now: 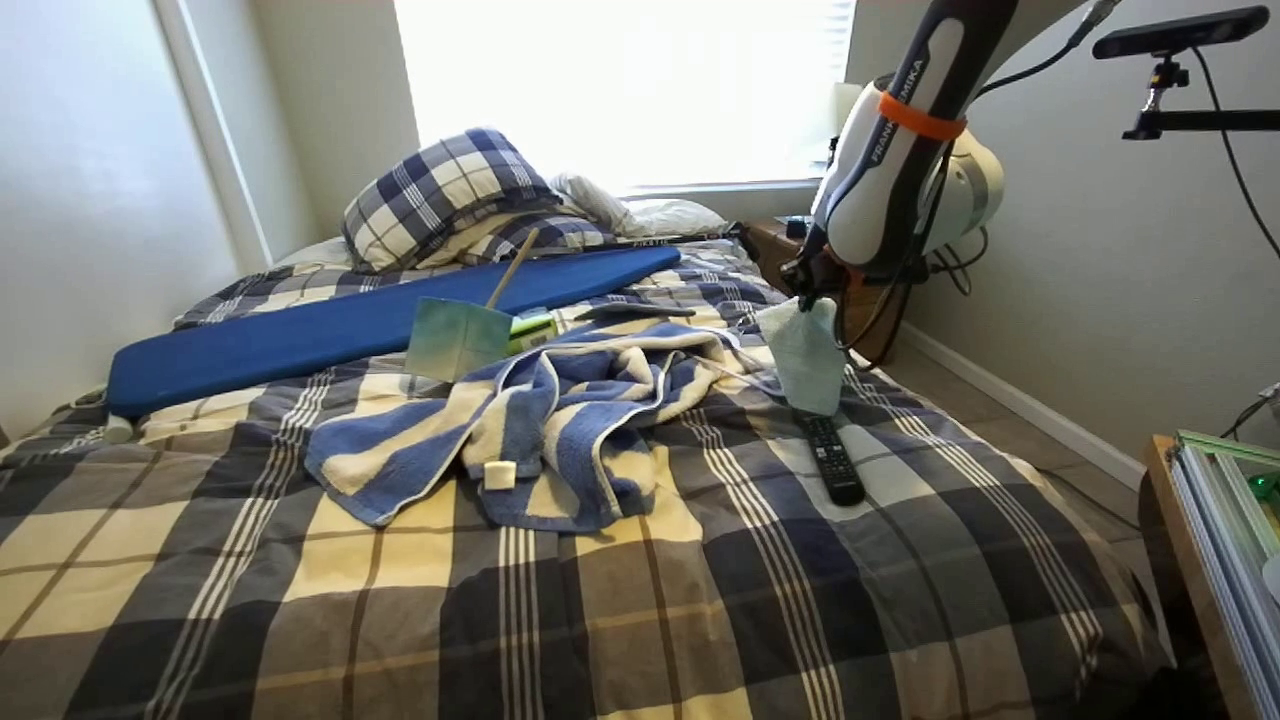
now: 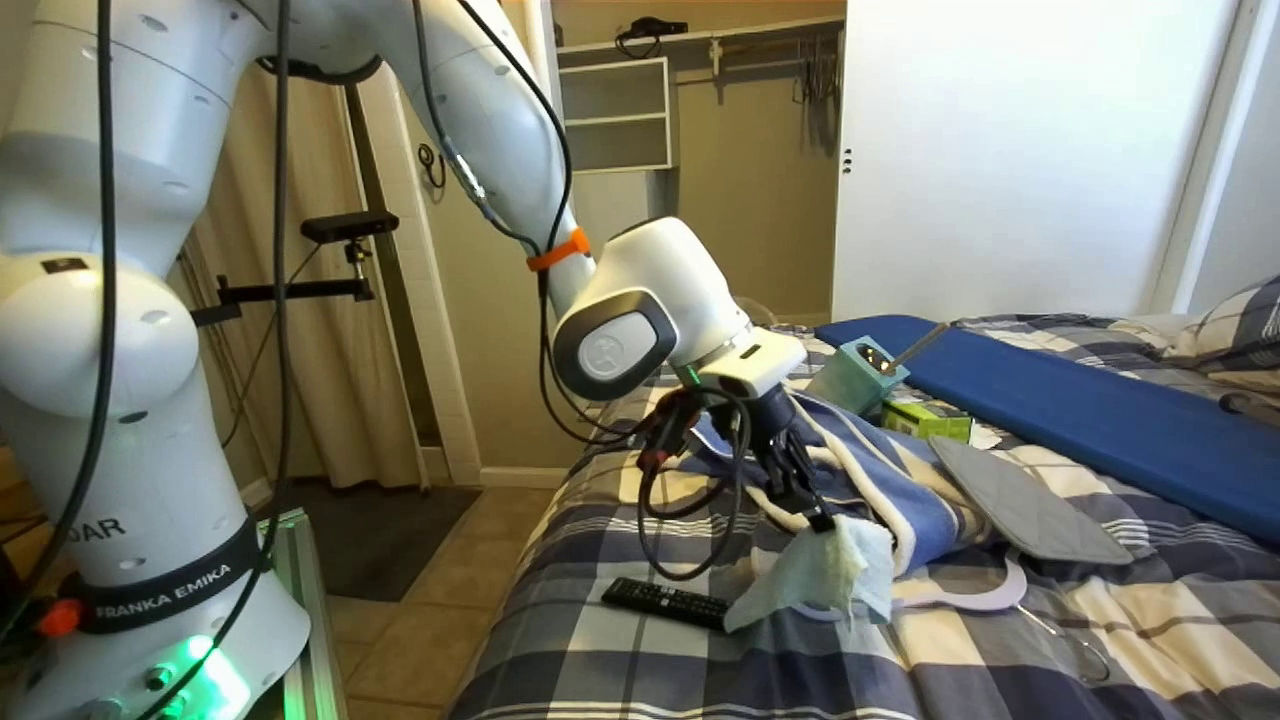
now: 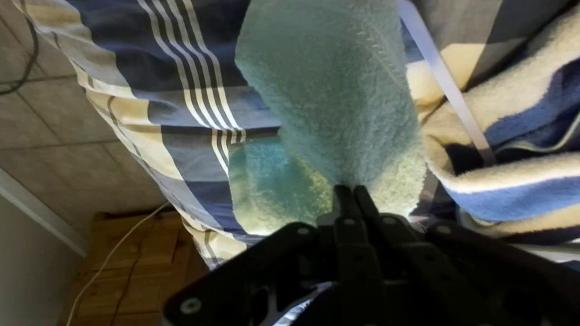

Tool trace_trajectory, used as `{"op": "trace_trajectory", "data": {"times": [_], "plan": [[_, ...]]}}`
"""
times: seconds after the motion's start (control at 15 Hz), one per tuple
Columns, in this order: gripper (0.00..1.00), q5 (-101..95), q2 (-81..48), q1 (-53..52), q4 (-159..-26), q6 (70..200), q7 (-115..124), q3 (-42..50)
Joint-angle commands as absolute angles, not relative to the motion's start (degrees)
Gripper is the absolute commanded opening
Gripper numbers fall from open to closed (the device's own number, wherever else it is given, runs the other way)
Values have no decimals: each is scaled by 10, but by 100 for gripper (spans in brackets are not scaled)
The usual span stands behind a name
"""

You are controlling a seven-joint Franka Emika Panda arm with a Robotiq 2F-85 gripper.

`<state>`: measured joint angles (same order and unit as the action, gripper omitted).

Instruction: Use the small towel to wipe the remote control.

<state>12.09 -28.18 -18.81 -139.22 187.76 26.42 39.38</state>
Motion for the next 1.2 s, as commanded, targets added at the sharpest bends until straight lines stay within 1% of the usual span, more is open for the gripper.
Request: {"op": "trace_trajectory", "data": {"times": [0.0, 0.13, 0.2, 0.33, 0.4, 0.47, 0.53, 0.67, 0.8, 0.87, 0.93, 1.0, 1.13], "plan": [[1, 116, -262, -200, -1406, 1923, 254, 411], [1, 102, -253, -186, -1399, 1942, 245, 393], [1, 141, -247, -166, -1390, 1953, 194, 359], [1, 126, -222, -100, -1379, 1954, 181, 275], [27, 62, -218, -65, -1375, 1950, 226, 241], [29, 47, -216, -30, -1370, 1949, 229, 200], [34, 3, -202, 18, -1375, 1948, 253, 146], [48, -52, -201, 98, -1379, 1948, 259, 60], [62, -147, -194, 183, -1393, 1923, 309, -31], [69, -170, -198, 229, -1399, 1899, 311, -80], [77, -185, -193, 272, -1416, 1878, 305, -124], [83, -193, -198, 315, -1422, 1851, 297, -169], [97, -183, -175, 398, -1464, 1786, 268, -252]]}}
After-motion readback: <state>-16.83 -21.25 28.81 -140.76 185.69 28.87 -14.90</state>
